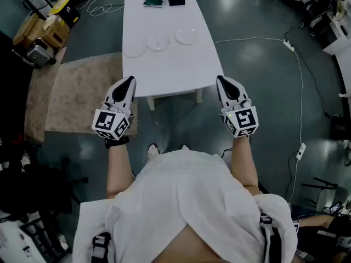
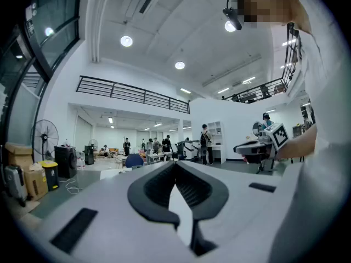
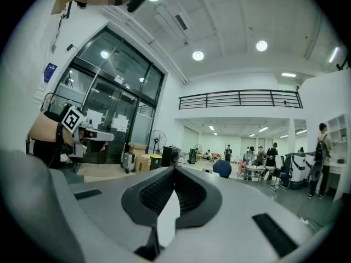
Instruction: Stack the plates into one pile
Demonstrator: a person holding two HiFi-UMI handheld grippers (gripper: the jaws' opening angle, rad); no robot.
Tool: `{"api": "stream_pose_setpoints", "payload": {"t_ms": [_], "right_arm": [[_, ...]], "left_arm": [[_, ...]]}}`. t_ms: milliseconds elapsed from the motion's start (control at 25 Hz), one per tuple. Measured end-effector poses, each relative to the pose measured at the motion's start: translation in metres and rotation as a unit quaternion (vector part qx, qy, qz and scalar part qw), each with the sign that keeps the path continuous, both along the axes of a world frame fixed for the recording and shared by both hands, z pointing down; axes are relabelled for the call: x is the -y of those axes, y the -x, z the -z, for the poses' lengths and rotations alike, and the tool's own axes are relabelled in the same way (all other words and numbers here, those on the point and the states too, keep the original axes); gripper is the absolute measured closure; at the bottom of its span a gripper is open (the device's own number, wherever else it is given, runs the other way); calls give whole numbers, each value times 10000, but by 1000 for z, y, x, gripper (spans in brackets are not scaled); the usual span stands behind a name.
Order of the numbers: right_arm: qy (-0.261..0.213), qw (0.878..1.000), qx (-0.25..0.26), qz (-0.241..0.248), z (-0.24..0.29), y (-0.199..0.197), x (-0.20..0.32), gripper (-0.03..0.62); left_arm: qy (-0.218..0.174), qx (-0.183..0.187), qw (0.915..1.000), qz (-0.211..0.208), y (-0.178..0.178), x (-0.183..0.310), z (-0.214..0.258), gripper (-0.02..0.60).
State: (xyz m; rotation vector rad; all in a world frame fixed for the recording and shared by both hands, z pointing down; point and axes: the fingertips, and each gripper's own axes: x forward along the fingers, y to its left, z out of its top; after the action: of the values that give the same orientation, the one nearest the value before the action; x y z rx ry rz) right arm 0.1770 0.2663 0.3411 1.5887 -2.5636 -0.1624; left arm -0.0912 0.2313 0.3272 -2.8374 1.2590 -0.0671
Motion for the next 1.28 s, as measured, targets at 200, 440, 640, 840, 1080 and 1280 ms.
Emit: {"api": "stream_pose_setpoints", "payload": {"t_ms": [200,440,640,840,1080,1280], "right_arm": [[31,10000,11,-53,1,-3,-3,569],[57,10000,-2,16,-2,1,0,569],[70,10000,7,-27,-2,2,1,569],[-14,9999,96,29,3,6,1,569],[12,10000,34,67,-3,15,8,568],[82,10000,15,-11,-6,18,14,568]], "left_arm": [[33,-7,10000,-19,-1,-3,1,572],[54,-50,10000,-1,1,-2,-3,572],[33,-58,10000,-3,5,0,1,572],[43,-150,9999,14,10,3,4,572],[103,-98,9999,-39,12,9,-4,572],[161,-106,9998,-93,16,18,-7,572]]}}
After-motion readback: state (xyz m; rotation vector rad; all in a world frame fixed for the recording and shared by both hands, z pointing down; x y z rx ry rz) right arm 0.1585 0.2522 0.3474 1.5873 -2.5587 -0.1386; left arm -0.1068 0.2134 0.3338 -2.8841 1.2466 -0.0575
